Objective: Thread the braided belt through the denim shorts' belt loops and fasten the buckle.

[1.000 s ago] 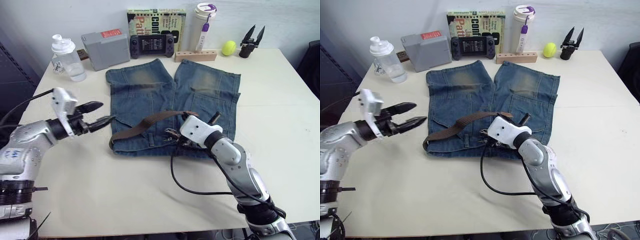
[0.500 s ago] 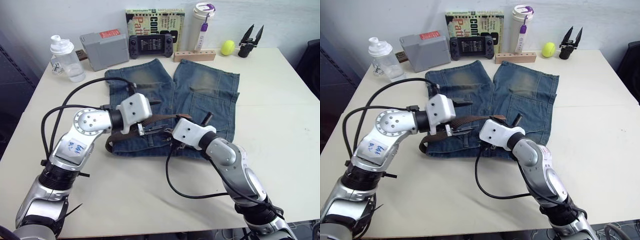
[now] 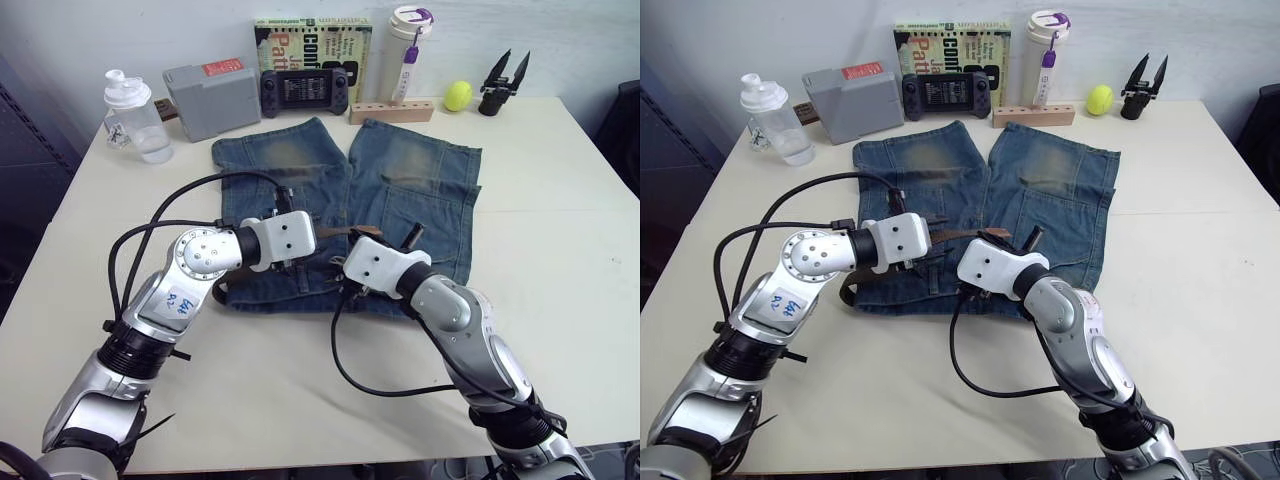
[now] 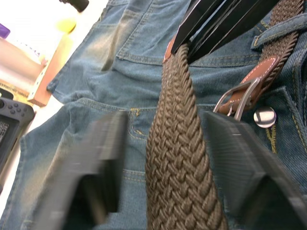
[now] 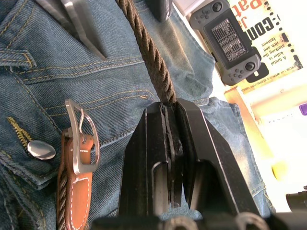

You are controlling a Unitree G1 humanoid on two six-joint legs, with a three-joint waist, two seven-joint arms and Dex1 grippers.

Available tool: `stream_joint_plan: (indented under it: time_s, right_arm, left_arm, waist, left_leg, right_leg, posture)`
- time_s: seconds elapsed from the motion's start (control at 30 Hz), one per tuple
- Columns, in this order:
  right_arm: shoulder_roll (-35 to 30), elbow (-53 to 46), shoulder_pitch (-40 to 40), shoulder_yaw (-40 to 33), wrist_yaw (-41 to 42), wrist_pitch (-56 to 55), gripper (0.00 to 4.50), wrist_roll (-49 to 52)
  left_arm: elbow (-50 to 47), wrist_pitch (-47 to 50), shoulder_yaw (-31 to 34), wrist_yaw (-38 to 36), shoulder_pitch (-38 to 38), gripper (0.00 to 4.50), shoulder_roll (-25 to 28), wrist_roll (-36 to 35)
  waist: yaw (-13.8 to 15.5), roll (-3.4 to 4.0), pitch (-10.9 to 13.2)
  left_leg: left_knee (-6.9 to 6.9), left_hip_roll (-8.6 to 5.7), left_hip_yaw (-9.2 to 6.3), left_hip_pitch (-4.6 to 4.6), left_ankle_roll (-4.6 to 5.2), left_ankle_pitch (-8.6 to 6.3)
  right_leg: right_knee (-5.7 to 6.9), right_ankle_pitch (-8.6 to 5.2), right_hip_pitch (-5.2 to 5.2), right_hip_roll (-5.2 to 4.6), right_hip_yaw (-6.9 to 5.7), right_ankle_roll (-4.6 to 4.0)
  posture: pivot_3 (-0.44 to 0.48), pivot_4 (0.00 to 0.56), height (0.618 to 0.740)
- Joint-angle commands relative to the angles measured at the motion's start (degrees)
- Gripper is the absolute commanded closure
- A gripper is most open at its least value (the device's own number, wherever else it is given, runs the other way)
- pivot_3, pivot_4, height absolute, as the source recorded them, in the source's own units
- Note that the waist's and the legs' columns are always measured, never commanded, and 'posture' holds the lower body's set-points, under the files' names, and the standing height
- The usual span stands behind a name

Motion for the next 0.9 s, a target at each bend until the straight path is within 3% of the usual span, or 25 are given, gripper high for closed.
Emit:
stream_joint_plan:
  time_s: [0.03,0.1,0.6,0.73,0.9]
  right_arm:
    - [0.4,-2.3,-0.1,-0.5,-0.3,-0.6,4.50,0.0]
    - [0.5,-2.5,0.1,-0.6,-0.3,-0.3,4.50,0.0]
    - [2.0,-4.6,0.6,-1.8,0.1,-0.6,4.50,3.7]
    - [4.2,-6.4,1.7,-3.3,0.0,1.9,3.07,6.7]
    - [6.9,-9.9,3.3,-10.1,1.9,6.2,0.64,15.4]
  left_arm:
    - [-2.7,-3.7,2.6,1.0,2.1,3.84,-1.0,0.4]
    - [-3.3,-4.5,3.1,1.1,3.6,4.44,-0.3,0.9]
    - [-4.6,-12.4,10.4,10.5,13.3,4.44,1.3,8.9]
    - [-5.3,-15.6,12.9,12.1,17.2,4.50,2.4,9.8]
    - [-3.8,-23.1,19.0,11.4,24.6,4.50,7.0,8.4]
  waist:
    - [0.0,0.00,0.0]
    - [0.0,0.00,0.0]
    - [0.0,0.00,0.0]
    - [-0.1,0.00,0.0]
    - [0.0,0.00,0.0]
  left_leg:
    - [0.00,0.00,0.00,0.00,0.00,0.00]
    - [0.00,0.00,0.00,0.00,0.00,0.00]
    - [0.07,0.00,-0.03,0.00,0.00,0.00]
    - [0.06,0.02,-0.03,0.00,0.00,0.00]
    - [0.00,0.03,-0.02,0.00,0.00,0.00]
  right_leg:
    - [0.00,0.00,0.00,0.00,0.00,0.00]
    - [0.00,0.00,0.00,0.00,0.00,0.00]
    - [0.04,0.00,0.01,-0.02,-0.02,0.00]
    - [0.05,0.00,0.00,0.00,-0.02,0.00]
    - [0.05,0.00,-0.03,-0.01,-0.01,0.00]
  posture:
    - [0.000,0.150,0.726]
    - [0.000,0.150,0.726]
    - [0.000,0.150,0.726]
    - [0.000,0.150,0.726]
    - [0.000,0.150,0.726]
